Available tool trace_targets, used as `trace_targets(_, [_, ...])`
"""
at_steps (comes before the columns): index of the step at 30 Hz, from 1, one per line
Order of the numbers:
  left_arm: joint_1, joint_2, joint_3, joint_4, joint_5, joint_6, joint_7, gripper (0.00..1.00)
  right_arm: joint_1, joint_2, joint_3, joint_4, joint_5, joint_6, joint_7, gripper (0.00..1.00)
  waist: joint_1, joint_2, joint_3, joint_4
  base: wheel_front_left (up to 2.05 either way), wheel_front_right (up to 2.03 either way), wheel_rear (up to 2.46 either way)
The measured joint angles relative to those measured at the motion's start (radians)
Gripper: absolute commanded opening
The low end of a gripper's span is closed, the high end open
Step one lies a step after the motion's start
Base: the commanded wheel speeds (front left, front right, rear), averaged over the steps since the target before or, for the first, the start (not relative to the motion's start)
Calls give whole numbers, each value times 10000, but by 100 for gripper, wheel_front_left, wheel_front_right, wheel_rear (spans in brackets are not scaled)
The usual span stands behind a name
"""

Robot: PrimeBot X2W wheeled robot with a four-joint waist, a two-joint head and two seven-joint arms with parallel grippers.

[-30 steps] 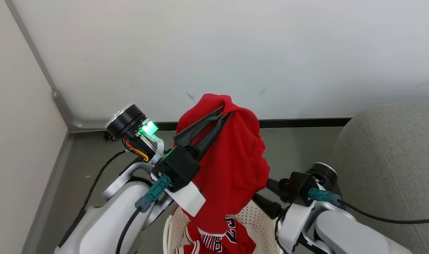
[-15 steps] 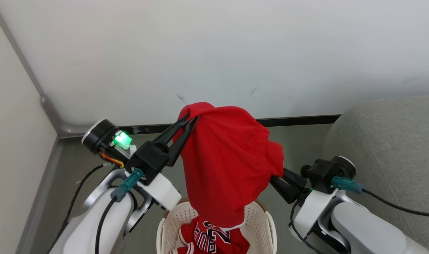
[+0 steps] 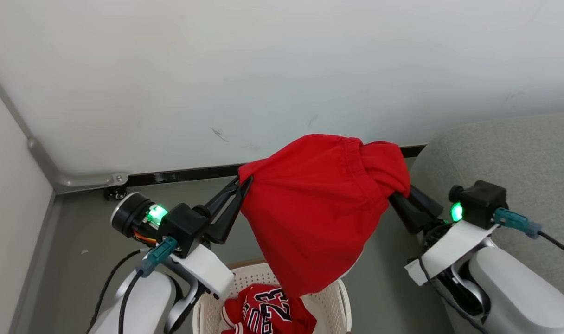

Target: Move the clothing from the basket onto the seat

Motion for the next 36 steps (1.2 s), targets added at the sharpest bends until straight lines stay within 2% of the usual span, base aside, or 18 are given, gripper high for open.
trace_targets(1, [34,-44,0,4,-65,-2,0,24,58,-8,-140,-10,2,0,0,0,0,0,3,-37,0,0,0])
trace_targets(2, [71,-84,-2,2,-161,-8,-4,46,121,-15,-270,-35,10,0,0,0,1,0,6,-73,0,0,0])
trace_targets(3, [115,-121,-13,0,-297,-17,-12,78,170,-23,-401,-58,17,0,0,0,0,0,11,-108,0,0,0])
trace_targets(4, [168,-167,-27,-2,-426,-44,-12,100,201,-27,-537,-86,21,0,0,0,0,0,16,-140,0,0,0])
trace_targets(15, [243,-174,-182,-73,-903,-178,-121,100,549,-360,-1519,-416,-42,0,0,0,0,0,89,-438,0,0,0])
trace_targets(22, [391,27,-982,-282,-876,-267,-188,100,901,-522,-2023,-566,-161,0,0,0,0,0,132,-655,0,0,0])
trace_targets(36, [702,23,-2173,-612,-1175,-268,-261,100,1569,-677,-2780,-759,-399,0,0,0,0,0,148,-1101,0,0,0])
